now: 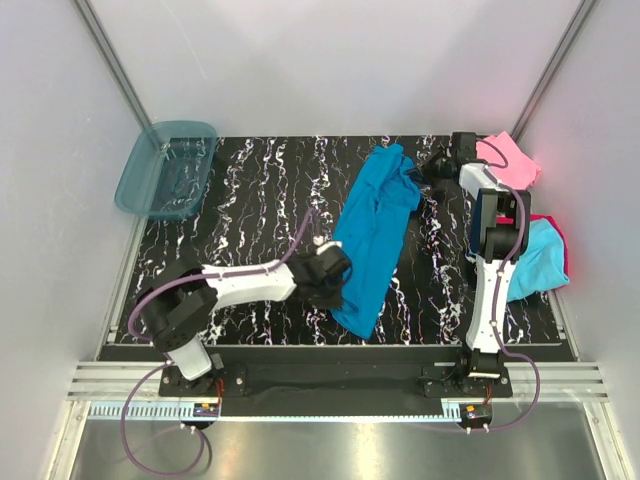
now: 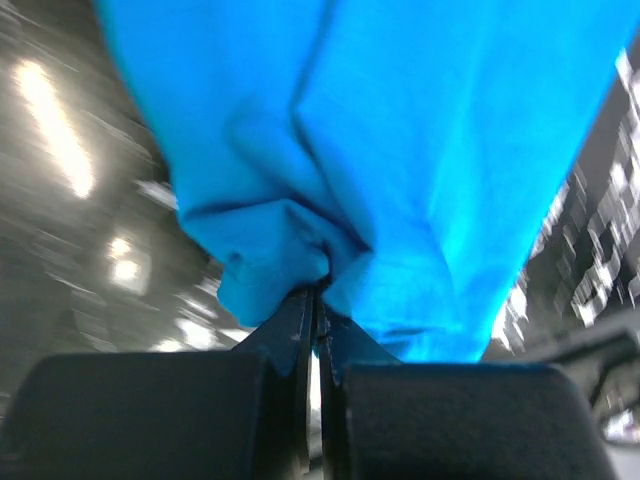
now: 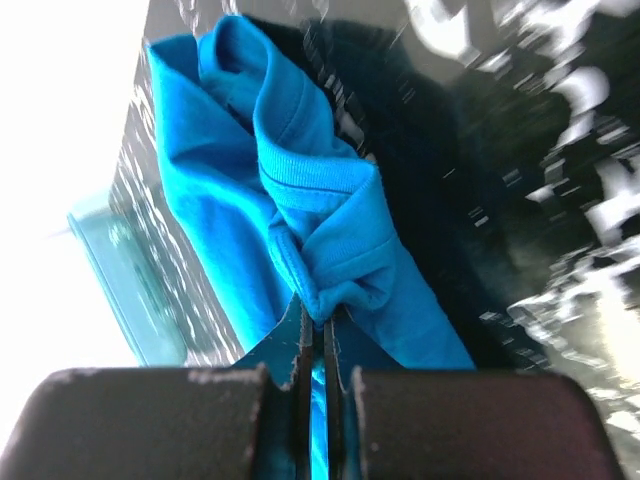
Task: Fold and stack the t-shirts
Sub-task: Fold the tshirt
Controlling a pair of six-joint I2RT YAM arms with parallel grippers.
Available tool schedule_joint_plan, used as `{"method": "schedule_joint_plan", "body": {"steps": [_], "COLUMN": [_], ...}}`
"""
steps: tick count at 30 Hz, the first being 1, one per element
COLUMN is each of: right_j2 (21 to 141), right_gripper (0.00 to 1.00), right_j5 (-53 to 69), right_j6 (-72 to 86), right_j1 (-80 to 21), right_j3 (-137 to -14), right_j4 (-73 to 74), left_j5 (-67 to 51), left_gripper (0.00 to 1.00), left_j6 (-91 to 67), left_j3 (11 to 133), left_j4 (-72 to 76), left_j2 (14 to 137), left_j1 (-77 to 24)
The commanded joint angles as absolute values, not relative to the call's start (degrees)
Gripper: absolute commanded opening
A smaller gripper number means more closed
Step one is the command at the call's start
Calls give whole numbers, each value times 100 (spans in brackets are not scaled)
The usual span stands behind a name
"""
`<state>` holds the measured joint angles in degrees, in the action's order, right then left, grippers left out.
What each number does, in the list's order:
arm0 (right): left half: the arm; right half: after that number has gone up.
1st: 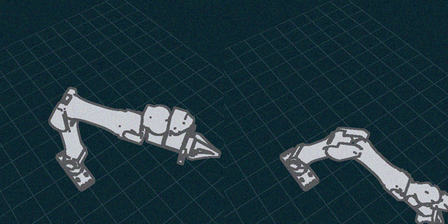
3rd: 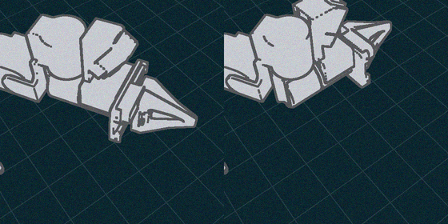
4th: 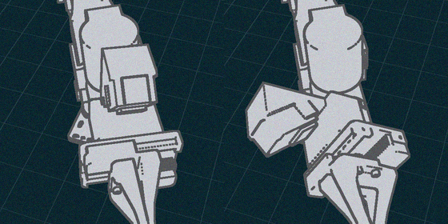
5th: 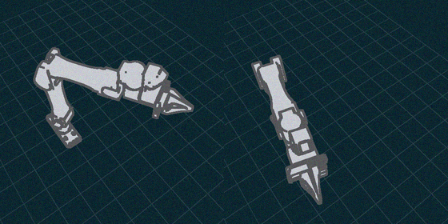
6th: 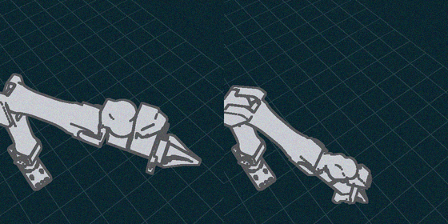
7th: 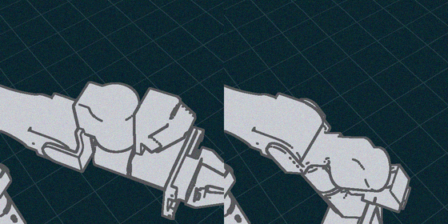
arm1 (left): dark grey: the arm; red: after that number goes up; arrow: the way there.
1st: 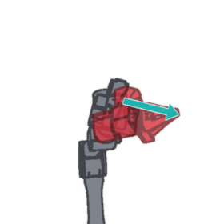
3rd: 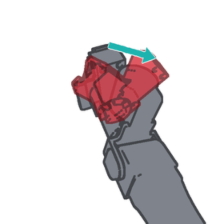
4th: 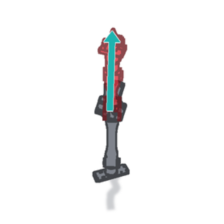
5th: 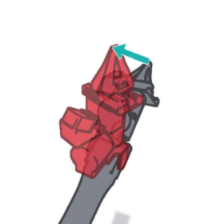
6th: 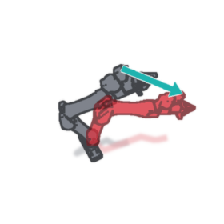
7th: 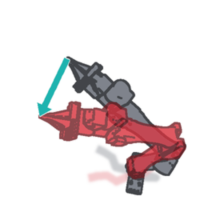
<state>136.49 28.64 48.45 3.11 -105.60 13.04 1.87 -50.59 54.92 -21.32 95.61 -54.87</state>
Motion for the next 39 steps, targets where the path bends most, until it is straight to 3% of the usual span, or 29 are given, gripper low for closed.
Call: {"method": "schedule_joint_plan", "body": {"steps": [1, 10, 17, 19, 20, 21, 24, 30, 35, 39], "right_j2": [13447, 13614, 13755, 13790, 13773, 13746, 13659, 13307, 12622, 11728], "right_gripper": [0, 0, 0, 0, 1, 14, 22, 45, 54, 56], "right_j5": [3164, 3138, 3085, 3059, 2963, 2901, 2611, 1890, 1012, 371], "right_j6": [4527, 4202, 4087, 4069, 4035, 4017, 3911, 3744, 3613, 3507], "right_j1": [141, -290, -466, -475, -475, -475, -466, -475, -466, -475], "right_j3": [-10968, -11635, -11918, -11918, -11892, -11848, -11734, -11479, -11110, -10645], "right_j4": [1836, 2442, 2619, 2654, 2646, 2654, 2654, 2646, 2452, 2250], "left_j5": [378, 685, 870, 905, 957, 993, 1168, 1406, 1520, 1634], "left_gripper": [0, 0, 0, 7, 22, 27, 37, 40, 39, 40], "left_j6": [-5528, -5757, -5862, -5871, -5871, -5862, -5845, -5775, -5696, -5686], "left_j3": [5993, 6820, 6522, 6425, 6390, 6329, 6232, 6100, 5968, 5714], "left_j4": [-1977, -2083, -2013, -1995, -2004, -2013, -2056, -2153, -2171, -2206], "left_j2": [9465, 9940, 10020, 10020, 10011, 9967, 9888, 9651, 9388, 9046], "left_j1": [-6185, -7241, -7269, -7269, -7277, -7269, -7269, -7269, -7277, -7286]}}
